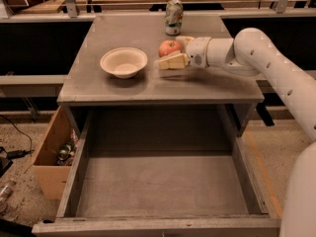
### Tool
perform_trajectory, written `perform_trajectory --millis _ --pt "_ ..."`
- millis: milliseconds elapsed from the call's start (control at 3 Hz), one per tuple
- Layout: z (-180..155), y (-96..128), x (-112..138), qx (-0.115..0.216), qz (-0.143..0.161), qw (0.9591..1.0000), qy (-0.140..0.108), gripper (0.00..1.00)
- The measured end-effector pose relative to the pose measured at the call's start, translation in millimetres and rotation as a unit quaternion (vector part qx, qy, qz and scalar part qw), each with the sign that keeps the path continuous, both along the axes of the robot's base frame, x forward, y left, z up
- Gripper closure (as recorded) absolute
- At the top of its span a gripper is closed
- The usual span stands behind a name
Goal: Place apple into top drawer
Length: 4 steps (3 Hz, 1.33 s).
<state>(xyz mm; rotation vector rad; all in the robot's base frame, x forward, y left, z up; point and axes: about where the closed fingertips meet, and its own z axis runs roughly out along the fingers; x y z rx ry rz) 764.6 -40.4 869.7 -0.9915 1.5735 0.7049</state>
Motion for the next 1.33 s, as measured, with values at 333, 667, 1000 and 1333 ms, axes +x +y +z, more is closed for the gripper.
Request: perform_trajectory --millis 333,667,1000,1333 --pt "-1.1 4.8 -0.1 0.001 0.003 1.0000 0.001 0.49" --pt "-1.6 7.6 -0.2 0.001 0.005 1.0000 0.001 0.71" --pt "-2.2 10.9 -0.5 0.001 0.008 1.0000 0.002 0.95" --pt "4.1 11.0 -6.1 0.002 0.007 1.0000 -0.001 1.00"
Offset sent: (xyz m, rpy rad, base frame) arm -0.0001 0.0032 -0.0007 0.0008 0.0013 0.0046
